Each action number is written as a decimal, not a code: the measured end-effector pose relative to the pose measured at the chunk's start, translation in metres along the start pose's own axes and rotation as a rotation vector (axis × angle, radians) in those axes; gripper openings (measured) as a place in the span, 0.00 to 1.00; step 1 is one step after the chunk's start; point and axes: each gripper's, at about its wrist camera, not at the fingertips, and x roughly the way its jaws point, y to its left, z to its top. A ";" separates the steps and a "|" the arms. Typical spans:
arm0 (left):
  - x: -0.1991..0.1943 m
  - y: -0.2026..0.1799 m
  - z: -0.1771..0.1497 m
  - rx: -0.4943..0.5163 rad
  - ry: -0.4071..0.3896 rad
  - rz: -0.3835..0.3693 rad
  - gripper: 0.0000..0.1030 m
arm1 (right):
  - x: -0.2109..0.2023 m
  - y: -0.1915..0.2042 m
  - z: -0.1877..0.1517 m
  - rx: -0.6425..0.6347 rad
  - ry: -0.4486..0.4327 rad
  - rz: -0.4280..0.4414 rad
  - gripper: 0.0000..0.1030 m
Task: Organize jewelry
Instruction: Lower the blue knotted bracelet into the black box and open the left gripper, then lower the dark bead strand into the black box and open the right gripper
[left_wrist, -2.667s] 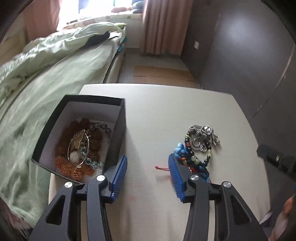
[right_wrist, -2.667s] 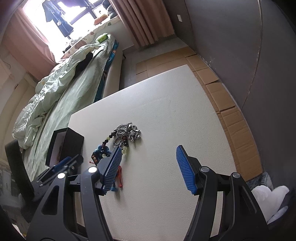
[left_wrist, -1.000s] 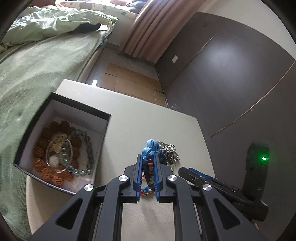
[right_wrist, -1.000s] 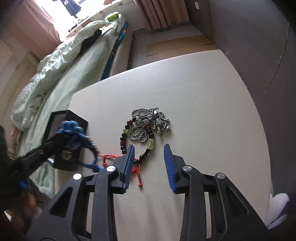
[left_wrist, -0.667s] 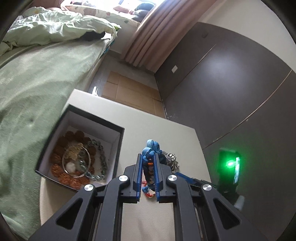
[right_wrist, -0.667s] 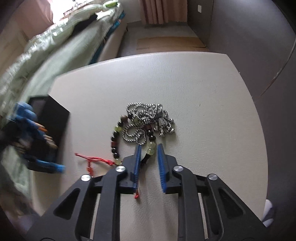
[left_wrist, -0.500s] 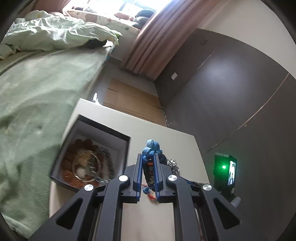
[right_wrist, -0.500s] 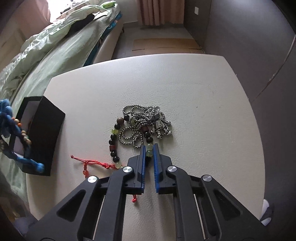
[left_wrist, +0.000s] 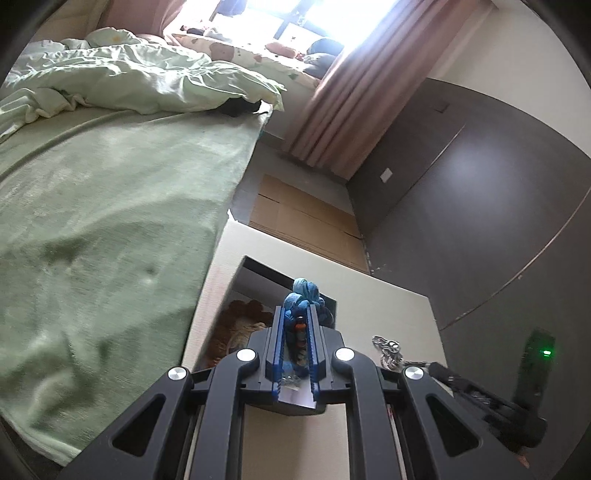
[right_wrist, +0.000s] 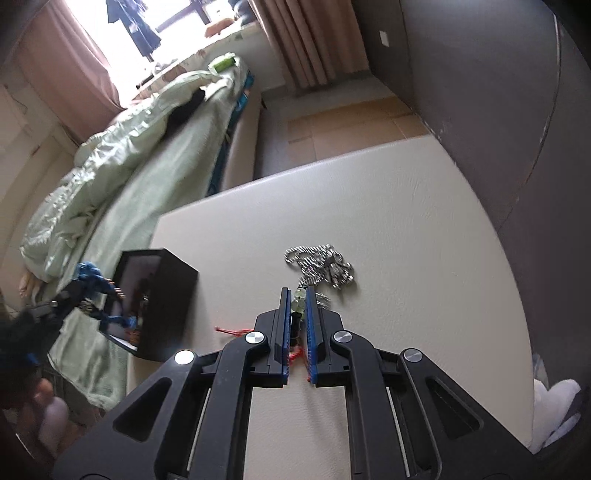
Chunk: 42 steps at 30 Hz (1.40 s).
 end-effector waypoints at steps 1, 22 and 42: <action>0.002 0.003 0.000 -0.008 0.006 0.009 0.10 | -0.002 0.002 0.000 0.002 -0.007 0.008 0.08; -0.026 0.019 0.004 -0.040 -0.089 0.038 0.71 | -0.041 0.071 0.013 -0.095 -0.195 0.283 0.08; -0.032 0.044 0.007 -0.114 -0.080 0.064 0.71 | 0.015 0.156 0.011 -0.245 -0.044 0.350 0.28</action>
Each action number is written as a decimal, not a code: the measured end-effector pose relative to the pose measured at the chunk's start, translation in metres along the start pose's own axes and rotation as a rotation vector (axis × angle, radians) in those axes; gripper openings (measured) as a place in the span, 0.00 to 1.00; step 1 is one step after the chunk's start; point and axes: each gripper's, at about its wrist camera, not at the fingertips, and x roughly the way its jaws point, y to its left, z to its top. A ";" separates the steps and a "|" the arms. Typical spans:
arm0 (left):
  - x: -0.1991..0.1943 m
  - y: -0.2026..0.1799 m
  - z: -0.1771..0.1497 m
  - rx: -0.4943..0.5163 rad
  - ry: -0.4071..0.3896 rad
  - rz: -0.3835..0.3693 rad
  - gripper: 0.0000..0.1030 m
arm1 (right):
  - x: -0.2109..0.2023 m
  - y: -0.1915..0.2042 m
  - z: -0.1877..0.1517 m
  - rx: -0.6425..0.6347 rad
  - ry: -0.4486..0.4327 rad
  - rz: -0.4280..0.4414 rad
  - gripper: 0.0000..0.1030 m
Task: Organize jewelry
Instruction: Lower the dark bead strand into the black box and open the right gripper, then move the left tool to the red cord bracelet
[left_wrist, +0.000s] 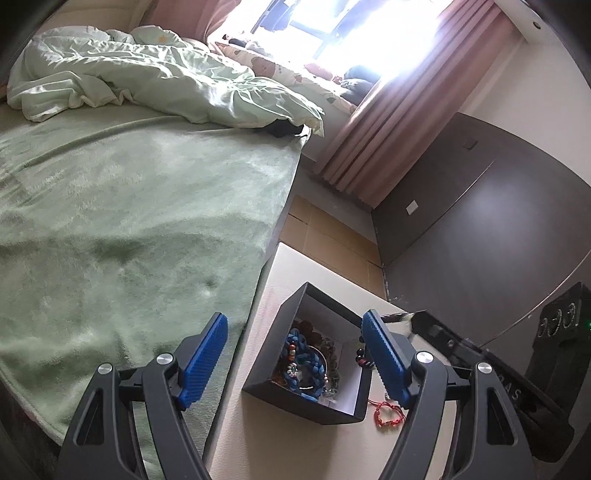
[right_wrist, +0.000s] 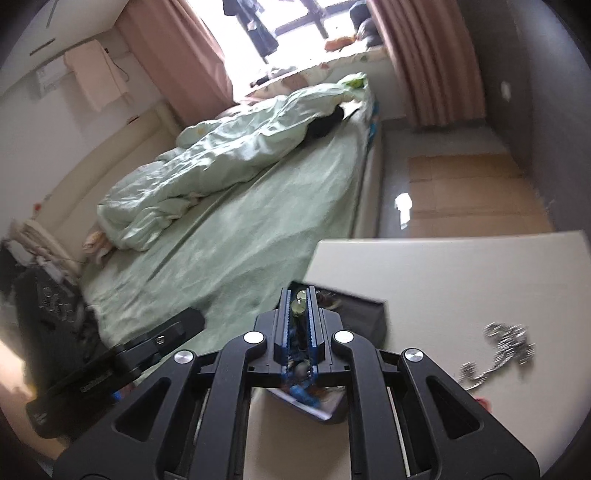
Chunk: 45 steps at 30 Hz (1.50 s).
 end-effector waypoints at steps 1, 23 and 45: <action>0.001 0.000 0.000 0.000 0.003 0.000 0.71 | 0.001 -0.001 0.000 0.010 0.015 -0.002 0.61; 0.009 -0.069 -0.027 0.246 0.004 -0.013 0.71 | -0.085 -0.117 -0.016 0.145 -0.022 -0.274 0.82; 0.084 -0.166 -0.126 0.649 0.273 -0.130 0.49 | -0.118 -0.176 -0.035 0.221 0.004 -0.324 0.82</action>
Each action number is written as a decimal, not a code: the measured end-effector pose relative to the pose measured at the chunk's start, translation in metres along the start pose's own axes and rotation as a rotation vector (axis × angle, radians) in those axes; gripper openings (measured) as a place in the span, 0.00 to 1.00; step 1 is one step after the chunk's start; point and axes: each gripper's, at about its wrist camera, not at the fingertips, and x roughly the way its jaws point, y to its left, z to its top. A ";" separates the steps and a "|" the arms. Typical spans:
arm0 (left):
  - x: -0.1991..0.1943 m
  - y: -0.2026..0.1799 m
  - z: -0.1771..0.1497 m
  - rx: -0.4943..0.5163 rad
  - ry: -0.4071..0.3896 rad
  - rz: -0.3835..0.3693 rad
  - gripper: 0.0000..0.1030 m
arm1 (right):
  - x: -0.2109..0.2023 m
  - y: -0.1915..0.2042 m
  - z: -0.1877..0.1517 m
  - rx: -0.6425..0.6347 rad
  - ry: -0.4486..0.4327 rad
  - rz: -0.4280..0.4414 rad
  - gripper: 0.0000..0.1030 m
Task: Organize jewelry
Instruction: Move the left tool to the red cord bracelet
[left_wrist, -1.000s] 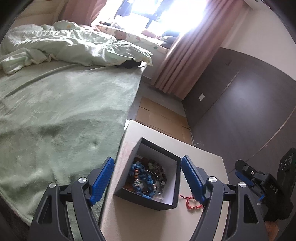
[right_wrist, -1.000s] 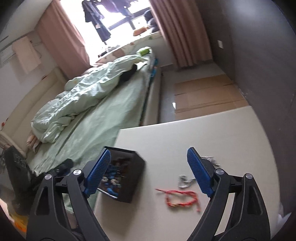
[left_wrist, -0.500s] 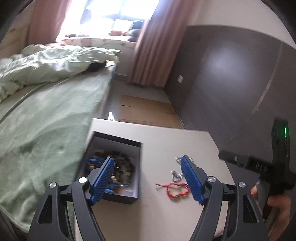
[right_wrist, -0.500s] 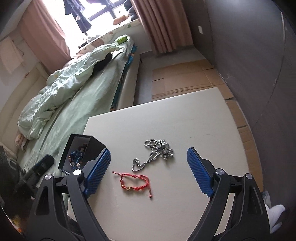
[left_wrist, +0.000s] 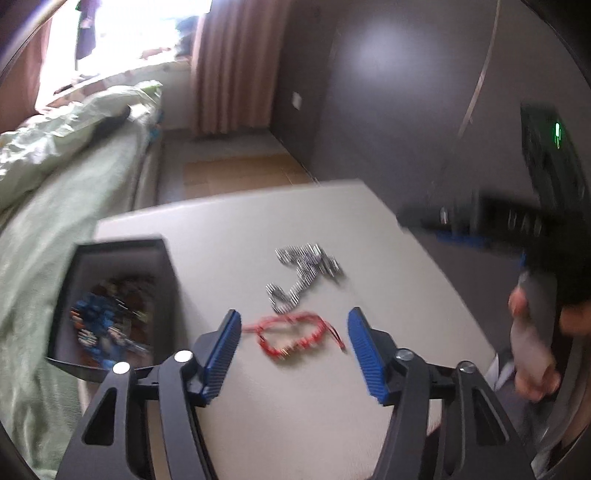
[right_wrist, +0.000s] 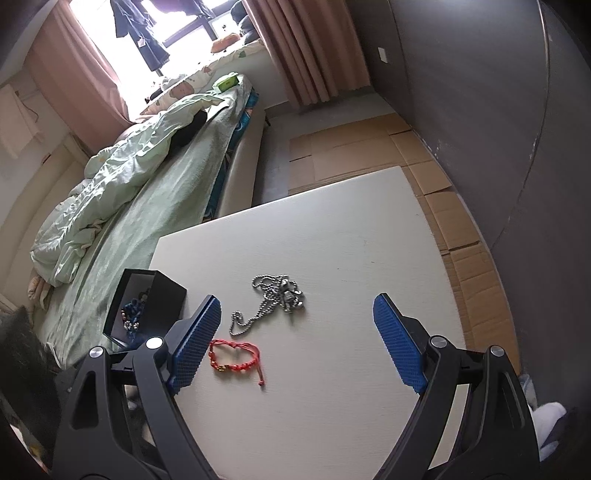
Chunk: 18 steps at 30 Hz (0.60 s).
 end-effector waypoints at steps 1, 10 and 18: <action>0.006 -0.002 -0.003 0.012 0.018 0.003 0.48 | 0.001 -0.001 0.000 -0.001 0.001 -0.001 0.82; 0.046 -0.007 -0.018 0.116 0.094 0.047 0.32 | 0.009 -0.009 0.001 -0.003 0.019 -0.002 0.82; 0.055 -0.009 -0.016 0.137 0.090 0.014 0.28 | 0.016 -0.005 0.002 -0.022 0.030 -0.004 0.82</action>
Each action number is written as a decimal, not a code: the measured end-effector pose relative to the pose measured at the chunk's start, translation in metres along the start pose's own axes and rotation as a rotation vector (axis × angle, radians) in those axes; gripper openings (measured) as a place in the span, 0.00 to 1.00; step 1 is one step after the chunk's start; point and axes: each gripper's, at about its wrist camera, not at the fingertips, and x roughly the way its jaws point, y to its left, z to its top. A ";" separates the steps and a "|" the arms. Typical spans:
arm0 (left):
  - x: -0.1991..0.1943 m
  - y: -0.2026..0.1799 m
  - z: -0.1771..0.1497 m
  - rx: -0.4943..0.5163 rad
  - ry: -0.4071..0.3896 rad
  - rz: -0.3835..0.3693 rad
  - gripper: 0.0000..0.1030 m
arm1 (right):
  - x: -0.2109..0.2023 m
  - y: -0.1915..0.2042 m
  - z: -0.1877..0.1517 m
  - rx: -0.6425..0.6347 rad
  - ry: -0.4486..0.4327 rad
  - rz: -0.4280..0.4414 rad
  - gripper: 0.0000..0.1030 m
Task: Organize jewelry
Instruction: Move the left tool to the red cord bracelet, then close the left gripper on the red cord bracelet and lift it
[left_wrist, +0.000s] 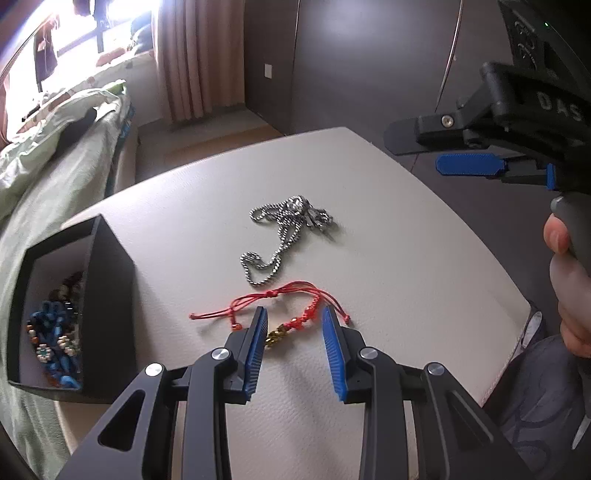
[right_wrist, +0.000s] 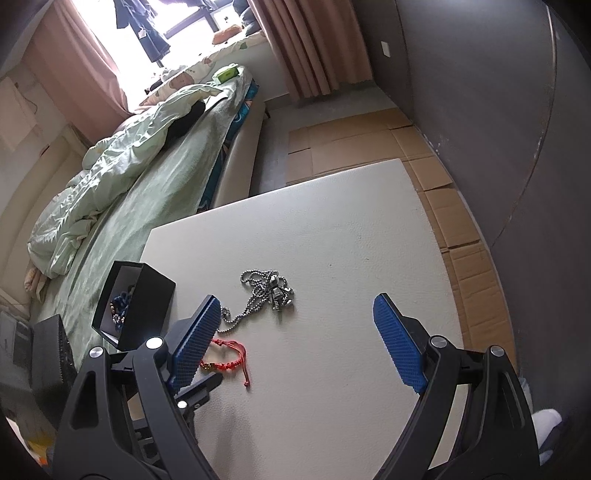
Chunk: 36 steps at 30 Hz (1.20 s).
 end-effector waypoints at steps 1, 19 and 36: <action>0.005 0.001 0.001 -0.004 0.014 -0.003 0.28 | 0.001 0.001 0.000 -0.001 0.004 -0.001 0.82; 0.007 0.008 -0.009 -0.016 0.075 0.004 0.06 | 0.006 0.003 -0.002 -0.027 0.021 -0.010 0.82; -0.041 0.039 0.013 -0.155 -0.112 -0.024 0.04 | 0.062 0.030 -0.008 -0.130 0.061 -0.102 0.68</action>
